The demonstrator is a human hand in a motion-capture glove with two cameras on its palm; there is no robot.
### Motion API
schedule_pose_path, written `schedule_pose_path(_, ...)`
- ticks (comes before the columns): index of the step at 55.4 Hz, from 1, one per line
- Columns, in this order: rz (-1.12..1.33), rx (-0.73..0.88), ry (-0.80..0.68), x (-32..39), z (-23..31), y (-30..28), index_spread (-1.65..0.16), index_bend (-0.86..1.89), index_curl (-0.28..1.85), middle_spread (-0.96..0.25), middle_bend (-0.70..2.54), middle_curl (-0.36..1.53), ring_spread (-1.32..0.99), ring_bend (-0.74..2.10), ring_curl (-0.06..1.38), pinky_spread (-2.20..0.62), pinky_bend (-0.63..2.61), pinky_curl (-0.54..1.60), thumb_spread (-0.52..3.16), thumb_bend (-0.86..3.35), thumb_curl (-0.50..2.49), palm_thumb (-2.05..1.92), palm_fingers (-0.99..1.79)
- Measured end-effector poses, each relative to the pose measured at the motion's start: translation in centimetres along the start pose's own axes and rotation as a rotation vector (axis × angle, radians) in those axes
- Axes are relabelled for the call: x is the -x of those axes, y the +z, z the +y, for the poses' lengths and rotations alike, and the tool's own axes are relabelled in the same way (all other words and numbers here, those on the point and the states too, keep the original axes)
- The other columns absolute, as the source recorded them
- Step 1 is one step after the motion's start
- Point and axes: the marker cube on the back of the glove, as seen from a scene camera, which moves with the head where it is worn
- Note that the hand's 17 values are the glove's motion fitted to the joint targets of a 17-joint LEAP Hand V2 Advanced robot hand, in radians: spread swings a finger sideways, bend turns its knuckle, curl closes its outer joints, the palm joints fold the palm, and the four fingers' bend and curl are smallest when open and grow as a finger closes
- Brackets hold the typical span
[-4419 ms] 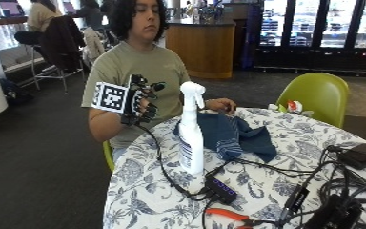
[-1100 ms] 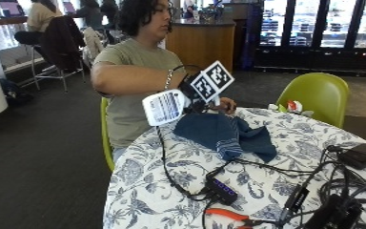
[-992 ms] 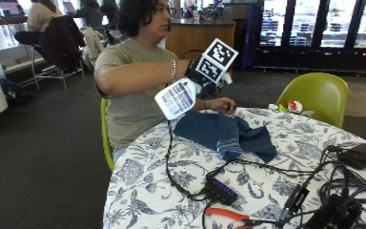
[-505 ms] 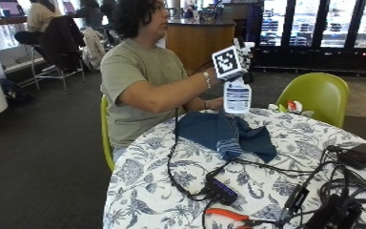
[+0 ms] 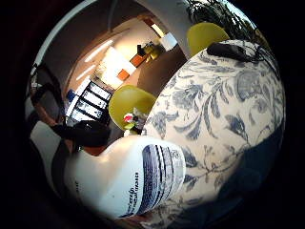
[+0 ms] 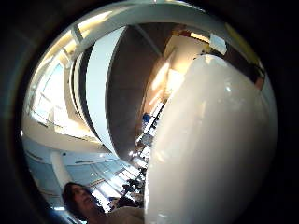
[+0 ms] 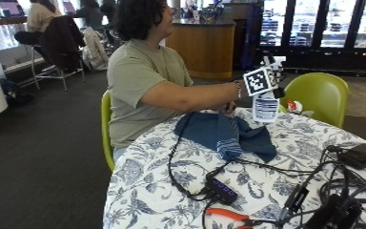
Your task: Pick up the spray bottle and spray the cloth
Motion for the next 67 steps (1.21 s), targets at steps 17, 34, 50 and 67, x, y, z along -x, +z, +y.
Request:
schedule_pose_path(17, 0.063, 0.179, 0.162, -2.5, 0.5, -1.2, -0.27, 0.16, 0.68, -0.13, 0.63, 0.57, -0.13, 0.67, 0.46, -0.21, 0.51, 0.43, 0.56, -0.06, 0.86, 0.95, 1.17)
schedule_pose_path(34, 0.327, 0.525, 0.141, -0.8, 8.7, -9.2, -0.34, 0.14, 0.49, 0.03, 0.24, 0.40, -0.03, 0.27, 0.32, 0.20, 0.37, 0.36, 0.93, -0.05, 0.61, 0.66, 0.30)
schedule_pose_path(50, 0.699, 0.643, -0.006, 4.5, 11.6, -14.6, -0.42, 0.15, 0.37, 0.05, 0.18, 0.35, 0.00, 0.22, 0.29, 0.24, 0.37, 0.35, 0.98, -0.04, 0.47, 0.56, 0.19)
schedule_pose_path(67, 0.933, 0.567, -0.052, 8.2, 12.6, -20.1, -0.46, 0.13, 0.28, 0.05, 0.22, 0.35, 0.00, 0.24, 0.30, 0.23, 0.34, 0.34, 1.00, -0.02, 0.40, 0.55, 0.16)
